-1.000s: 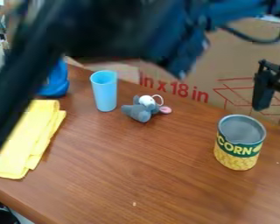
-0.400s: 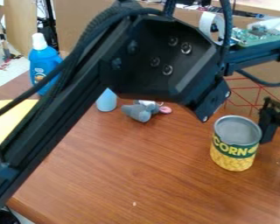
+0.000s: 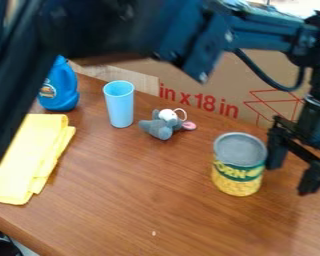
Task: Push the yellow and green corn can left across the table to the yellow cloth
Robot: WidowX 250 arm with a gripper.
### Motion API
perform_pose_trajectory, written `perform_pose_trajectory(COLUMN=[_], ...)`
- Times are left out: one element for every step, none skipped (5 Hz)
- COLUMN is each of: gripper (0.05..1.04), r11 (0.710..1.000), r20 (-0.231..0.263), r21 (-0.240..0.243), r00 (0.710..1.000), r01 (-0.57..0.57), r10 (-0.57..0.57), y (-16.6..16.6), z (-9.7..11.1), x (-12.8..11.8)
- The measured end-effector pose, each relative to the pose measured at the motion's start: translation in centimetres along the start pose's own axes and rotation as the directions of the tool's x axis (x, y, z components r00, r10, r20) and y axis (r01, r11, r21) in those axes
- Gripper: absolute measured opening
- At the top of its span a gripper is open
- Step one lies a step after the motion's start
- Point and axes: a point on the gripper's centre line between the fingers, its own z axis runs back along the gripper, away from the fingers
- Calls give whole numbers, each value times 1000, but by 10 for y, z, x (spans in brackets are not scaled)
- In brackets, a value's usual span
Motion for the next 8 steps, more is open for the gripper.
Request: perform_pose_trajectory(gripper=[1001, 1001, 1001, 1001, 1001, 1001, 1001, 1001], r11=[999, 995, 987, 977, 962, 930, 910, 881], r20=[1, 2, -33, -69, -71, -82, -63, -34], r21=[-11, -12, -7, -4, -10, -21, -38, -67], r00=[999, 995, 986, 975, 960, 928, 910, 883], r01=[-45, -95, -161, -211, -272, -366, -413, -469], r10=[45, 95, 161, 210, 271, 364, 410, 468], y=[25, 37, 53, 56, 60, 76, 86, 98], z=[-4, -13, -34, -40, -43, -37, -28, -27], x=[-24, -45, -65, -87, -108, -135, -158, -173])
